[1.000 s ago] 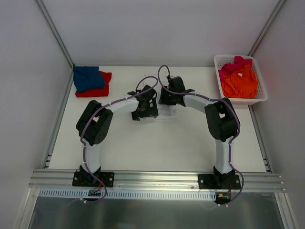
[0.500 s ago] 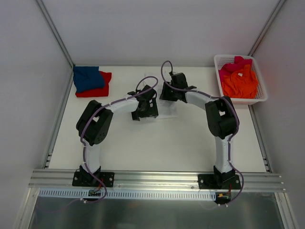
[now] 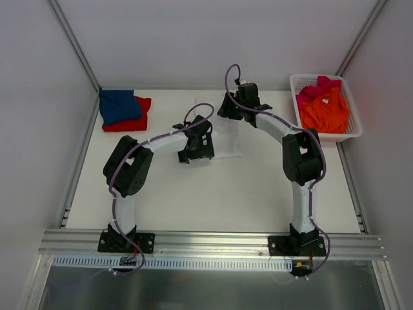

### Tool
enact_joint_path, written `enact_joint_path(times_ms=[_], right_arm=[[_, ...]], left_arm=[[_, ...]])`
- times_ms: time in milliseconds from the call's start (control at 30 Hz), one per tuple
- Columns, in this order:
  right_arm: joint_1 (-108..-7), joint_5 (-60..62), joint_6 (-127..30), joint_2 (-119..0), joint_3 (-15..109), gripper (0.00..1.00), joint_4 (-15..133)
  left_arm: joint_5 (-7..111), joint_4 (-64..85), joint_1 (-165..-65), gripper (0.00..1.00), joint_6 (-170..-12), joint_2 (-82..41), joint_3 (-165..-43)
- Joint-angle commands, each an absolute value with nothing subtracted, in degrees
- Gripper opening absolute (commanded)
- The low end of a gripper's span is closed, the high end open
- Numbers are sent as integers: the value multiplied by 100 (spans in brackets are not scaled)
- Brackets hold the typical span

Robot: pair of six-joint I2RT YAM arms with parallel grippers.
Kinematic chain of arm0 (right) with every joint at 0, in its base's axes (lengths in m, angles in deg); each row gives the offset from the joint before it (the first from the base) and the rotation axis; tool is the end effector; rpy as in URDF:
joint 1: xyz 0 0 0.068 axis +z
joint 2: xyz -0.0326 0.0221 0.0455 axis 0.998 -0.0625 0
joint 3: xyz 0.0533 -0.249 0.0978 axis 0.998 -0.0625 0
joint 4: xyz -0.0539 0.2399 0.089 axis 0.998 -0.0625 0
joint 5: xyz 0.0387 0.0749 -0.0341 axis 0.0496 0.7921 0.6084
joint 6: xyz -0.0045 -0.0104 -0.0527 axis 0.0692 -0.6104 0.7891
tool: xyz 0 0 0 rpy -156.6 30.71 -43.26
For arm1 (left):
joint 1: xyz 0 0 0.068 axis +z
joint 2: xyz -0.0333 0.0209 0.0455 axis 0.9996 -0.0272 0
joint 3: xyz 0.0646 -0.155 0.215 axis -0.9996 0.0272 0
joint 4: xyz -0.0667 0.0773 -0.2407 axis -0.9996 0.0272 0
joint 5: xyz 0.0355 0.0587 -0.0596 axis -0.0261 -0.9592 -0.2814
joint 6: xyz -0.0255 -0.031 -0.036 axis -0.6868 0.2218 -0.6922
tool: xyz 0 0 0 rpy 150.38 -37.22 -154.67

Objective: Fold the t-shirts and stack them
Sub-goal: Fold the tshirt

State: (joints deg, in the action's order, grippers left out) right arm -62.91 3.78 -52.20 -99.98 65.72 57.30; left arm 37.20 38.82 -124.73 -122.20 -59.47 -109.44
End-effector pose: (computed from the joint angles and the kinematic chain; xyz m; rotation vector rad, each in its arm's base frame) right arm 0.4551 0.2047 0.2250 -0.3473 2.0940 0.5375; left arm 0.3334 -0.2397 0.1606 -0.1787 2.6773 -0.2955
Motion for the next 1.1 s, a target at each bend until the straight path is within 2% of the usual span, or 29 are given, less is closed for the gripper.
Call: enact_joint_path(times_ms=[0,200,367,500,1067], right_arm=[[-6330,510,-5245,-9954,7031,49,5908],[-6436,405,-5253,-10471,7926,49,5609],[-6550,387,-5262,-10666,8148,49,5407],[-6646,202,-5148,-9921,7071,49,5696],[-6823,-44,-5200,-7512,4046,49,5802]], left_arm=[[4515,3952,-12597,99,-12543,-7054,-10347],[4515,3952,-12615,99,-12525,-6966,-10312],[4507,3960,-12623,99,-12534,-6887,-10259],[4427,3952,-12632,98,-12525,-6642,-10198],[4067,3943,-12623,99,-12464,-5763,-9688]])
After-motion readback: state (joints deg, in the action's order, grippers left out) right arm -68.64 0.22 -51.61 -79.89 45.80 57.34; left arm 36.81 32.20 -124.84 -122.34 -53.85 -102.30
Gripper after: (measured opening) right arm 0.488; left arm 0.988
